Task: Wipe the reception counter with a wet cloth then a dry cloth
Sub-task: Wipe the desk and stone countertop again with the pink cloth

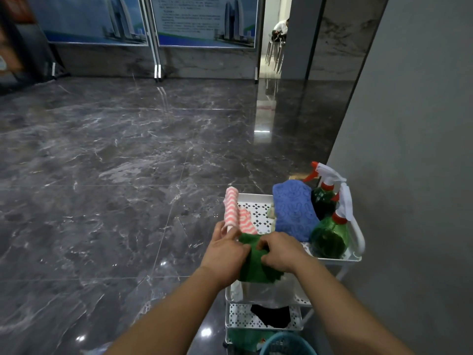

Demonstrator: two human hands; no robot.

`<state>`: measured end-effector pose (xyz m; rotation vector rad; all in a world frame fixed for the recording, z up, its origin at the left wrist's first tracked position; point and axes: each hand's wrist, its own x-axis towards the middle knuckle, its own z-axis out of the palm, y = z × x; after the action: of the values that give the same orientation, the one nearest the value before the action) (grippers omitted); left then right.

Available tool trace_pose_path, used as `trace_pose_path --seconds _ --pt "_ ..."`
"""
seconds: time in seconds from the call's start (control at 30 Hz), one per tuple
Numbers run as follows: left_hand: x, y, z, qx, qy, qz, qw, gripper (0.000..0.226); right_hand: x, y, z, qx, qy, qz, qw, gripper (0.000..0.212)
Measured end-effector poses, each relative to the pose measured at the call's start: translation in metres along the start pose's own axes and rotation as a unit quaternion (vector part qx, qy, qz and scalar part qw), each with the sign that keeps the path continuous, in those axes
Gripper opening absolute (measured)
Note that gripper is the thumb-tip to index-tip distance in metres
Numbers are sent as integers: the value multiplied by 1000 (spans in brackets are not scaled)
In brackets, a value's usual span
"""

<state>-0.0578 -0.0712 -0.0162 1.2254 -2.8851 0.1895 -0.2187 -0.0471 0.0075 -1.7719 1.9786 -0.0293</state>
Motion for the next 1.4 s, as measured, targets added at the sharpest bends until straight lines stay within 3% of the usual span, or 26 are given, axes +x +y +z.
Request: trace_pose_path --seconds 0.1,0.17,0.23,0.3,0.37,0.43,0.5,0.7,0.87,1.0,1.1,1.2,1.3,1.4 --pt "-6 -13 -12 -65 55 -21 996 26 15 -7 -15 100 23 8 995 14" --pt "-7 -26 -25 -135 108 -98 980 27 27 -17 -27 172 58 16 983 6" --pt "-5 -42 -35 -216 130 -213 944 27 42 -30 -35 228 82 34 970 18" --pt "-3 -57 -38 -323 95 -304 891 27 55 -44 -42 271 92 56 956 27" --pt "-3 -70 -40 -487 81 -349 796 26 66 -60 -47 291 98 84 948 41" --pt "-5 -75 -47 -585 80 -379 713 27 74 -71 -47 280 94 110 949 50" --pt "-5 -78 -50 -608 67 -407 679 27 81 -80 -42 262 89 143 950 46" --pt "2 -81 -45 -628 51 -438 641 26 88 -93 -37 214 135 206 945 22" --pt "7 -81 -51 -643 73 -450 616 26 81 -94 -54 196 163 206 945 31" --pt "10 -81 -59 -669 81 -448 588 30 72 -102 -77 258 169 155 939 36" --pt "7 -80 -64 -694 57 -453 557 48 65 -107 -98 382 143 119 905 36" --pt "1 -76 -70 -743 35 -438 505 63 51 -113 -117 486 86 85 866 6" --pt "-6 -69 -79 -823 22 -373 428 69 38 -118 -126 547 23 65 834 8" --pt "-15 -68 -87 -889 41 -300 343 63 25 -120 -130 552 9 63 831 9"
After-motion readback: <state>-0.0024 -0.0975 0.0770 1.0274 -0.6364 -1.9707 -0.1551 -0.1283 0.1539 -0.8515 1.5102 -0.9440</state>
